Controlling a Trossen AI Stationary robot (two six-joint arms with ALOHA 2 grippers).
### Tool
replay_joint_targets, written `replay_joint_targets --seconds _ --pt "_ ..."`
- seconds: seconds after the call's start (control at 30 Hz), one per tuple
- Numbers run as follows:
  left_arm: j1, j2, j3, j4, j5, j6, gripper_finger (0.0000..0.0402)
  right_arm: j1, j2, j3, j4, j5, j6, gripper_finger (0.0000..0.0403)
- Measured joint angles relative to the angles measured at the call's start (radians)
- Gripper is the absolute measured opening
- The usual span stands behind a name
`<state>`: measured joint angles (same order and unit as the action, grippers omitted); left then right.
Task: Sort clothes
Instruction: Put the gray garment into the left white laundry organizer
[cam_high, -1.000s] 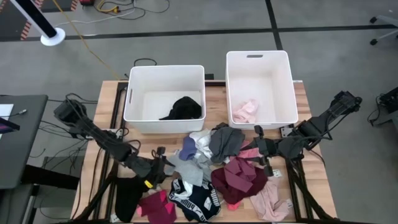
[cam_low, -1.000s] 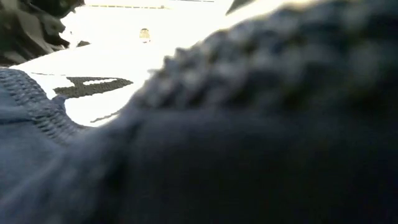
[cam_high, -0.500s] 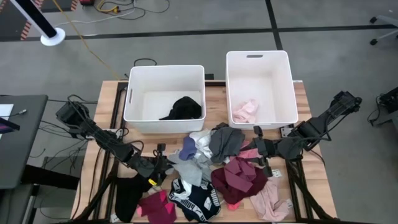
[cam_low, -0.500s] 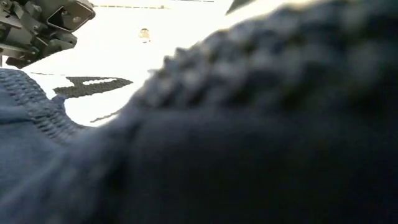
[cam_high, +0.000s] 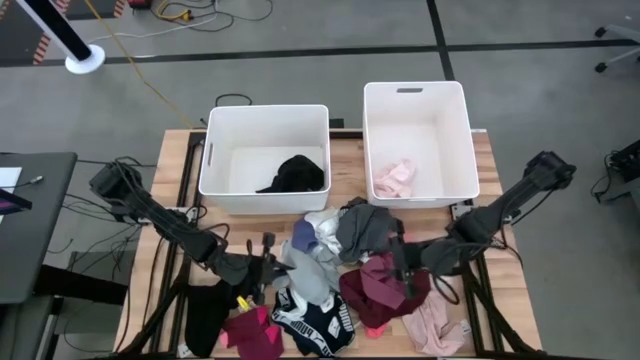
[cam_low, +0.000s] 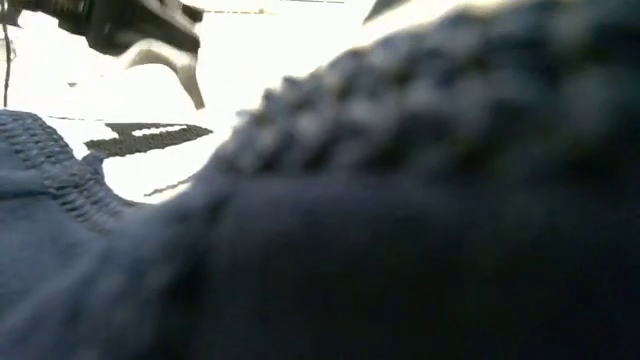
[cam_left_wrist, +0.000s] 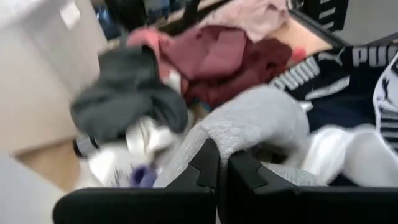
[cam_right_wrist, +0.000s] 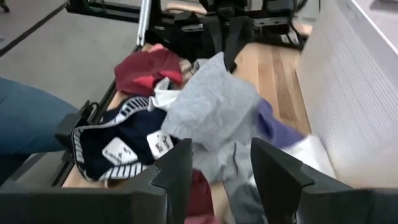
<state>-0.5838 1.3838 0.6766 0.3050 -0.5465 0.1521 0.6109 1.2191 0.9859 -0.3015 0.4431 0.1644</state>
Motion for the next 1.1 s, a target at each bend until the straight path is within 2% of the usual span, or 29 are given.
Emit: replay_joint_targets --seconds 0.23,0.37,0.57,0.87,1.1 --pt "0.003 -0.01 0.13 -0.152 0.0 0.088 0.0001 -0.006 0.093 0.0 0.096 0.0 -0.034 0.0241" --pt "0.013 -0.01 0.175 -0.166 0.0 0.124 0.0001 -0.015 0.148 0.0 0.164 0.0 -0.042 0.0266" --pt "0.038 -0.011 0.239 -0.166 0.011 0.19 0.0001 -0.028 0.209 0.0 0.311 0.002 -0.121 0.027" --pt "0.089 -0.011 0.307 -0.164 0.212 0.221 0.0 -0.069 0.27 0.0 0.48 0.005 -0.226 0.027" --pt "0.118 -0.01 0.311 -0.151 0.266 0.221 0.0 -0.112 0.275 0.0 0.509 0.004 -0.242 0.027"
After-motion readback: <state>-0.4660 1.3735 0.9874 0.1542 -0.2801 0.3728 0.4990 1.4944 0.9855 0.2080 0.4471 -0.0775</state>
